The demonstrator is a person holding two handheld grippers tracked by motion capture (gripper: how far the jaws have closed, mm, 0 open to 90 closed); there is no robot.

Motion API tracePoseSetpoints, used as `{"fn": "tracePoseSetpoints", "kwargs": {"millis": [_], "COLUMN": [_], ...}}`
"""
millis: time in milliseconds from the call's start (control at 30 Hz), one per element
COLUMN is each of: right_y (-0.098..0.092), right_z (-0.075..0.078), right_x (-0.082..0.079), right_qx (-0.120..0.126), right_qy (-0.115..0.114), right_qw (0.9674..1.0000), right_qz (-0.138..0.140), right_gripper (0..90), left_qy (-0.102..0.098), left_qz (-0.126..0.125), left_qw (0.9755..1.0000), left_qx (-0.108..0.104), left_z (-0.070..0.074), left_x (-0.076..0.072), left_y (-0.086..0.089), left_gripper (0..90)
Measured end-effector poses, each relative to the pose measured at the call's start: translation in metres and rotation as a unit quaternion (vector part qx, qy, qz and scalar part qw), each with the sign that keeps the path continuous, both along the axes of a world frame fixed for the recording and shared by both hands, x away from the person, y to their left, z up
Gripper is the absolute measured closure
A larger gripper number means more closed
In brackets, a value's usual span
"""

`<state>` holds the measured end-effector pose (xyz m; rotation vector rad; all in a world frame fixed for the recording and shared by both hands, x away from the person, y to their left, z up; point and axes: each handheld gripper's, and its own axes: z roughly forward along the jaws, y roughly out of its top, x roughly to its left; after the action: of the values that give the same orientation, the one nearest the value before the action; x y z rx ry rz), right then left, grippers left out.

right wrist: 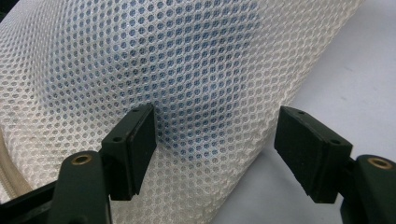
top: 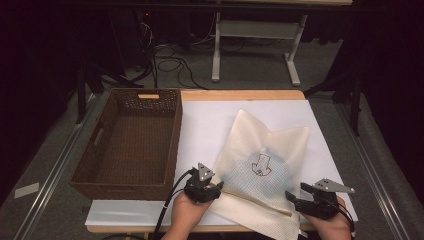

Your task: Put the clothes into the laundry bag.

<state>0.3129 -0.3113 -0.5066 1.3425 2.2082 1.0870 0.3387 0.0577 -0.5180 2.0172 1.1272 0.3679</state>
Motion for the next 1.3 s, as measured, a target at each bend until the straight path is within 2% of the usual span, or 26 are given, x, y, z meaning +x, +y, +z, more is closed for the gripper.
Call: {"fn": "tracePoseSetpoints", "kwargs": {"millis": [167, 267, 367, 600, 700, 833, 1100, 1300], "right_y": [0.001, 0.003, 0.006, 0.014, 0.018, 0.019, 0.017, 0.019], "right_z": [-0.005, -0.005, -0.006, -0.004, -0.002, -0.001, 0.001, 0.003], "right_x": [0.003, 0.002, 0.001, 0.001, 0.001, 0.003, 0.016, 0.034], "right_qx": [0.003, -0.003, -0.009, -0.027, -0.035, -0.039, -0.042, -0.044], "right_qy": [0.018, 0.015, 0.010, 0.003, 0.001, 0.000, -0.002, -0.011], "right_qw": [0.9998, 0.9999, 0.9999, 0.9995, 0.9991, 0.9989, 0.9989, 0.9987], "right_qz": [0.004, 0.006, 0.007, 0.019, 0.021, 0.025, 0.023, 0.024], "right_gripper": [32.1, 36.2, 43.6, 72.0, 78.1, 80.4, 80.8, 81.0], "left_qy": [0.002, 0.000, -0.004, -0.006, -0.007, -0.011, -0.033, -0.047], "left_qz": [-0.004, -0.003, -0.004, -0.008, -0.007, -0.010, -0.008, 0.002], "left_qw": [1.0000, 1.0000, 0.9999, 0.9999, 0.9999, 0.9998, 0.9993, 0.9989], "left_qx": [0.002, 0.004, 0.010, 0.012, 0.011, 0.014, 0.018, -0.002], "left_z": [-0.002, -0.002, -0.002, -0.002, -0.001, -0.001, 0.004, 0.006], "left_x": [-0.001, -0.001, -0.002, -0.003, -0.005, -0.007, -0.020, -0.030], "left_y": [-0.001, -0.001, -0.002, -0.002, -0.005, -0.006, -0.006, -0.002], "left_gripper": [47.9, 51.2, 56.1, 71.3, 79.0, 84.2, 84.9, 84.9]}}
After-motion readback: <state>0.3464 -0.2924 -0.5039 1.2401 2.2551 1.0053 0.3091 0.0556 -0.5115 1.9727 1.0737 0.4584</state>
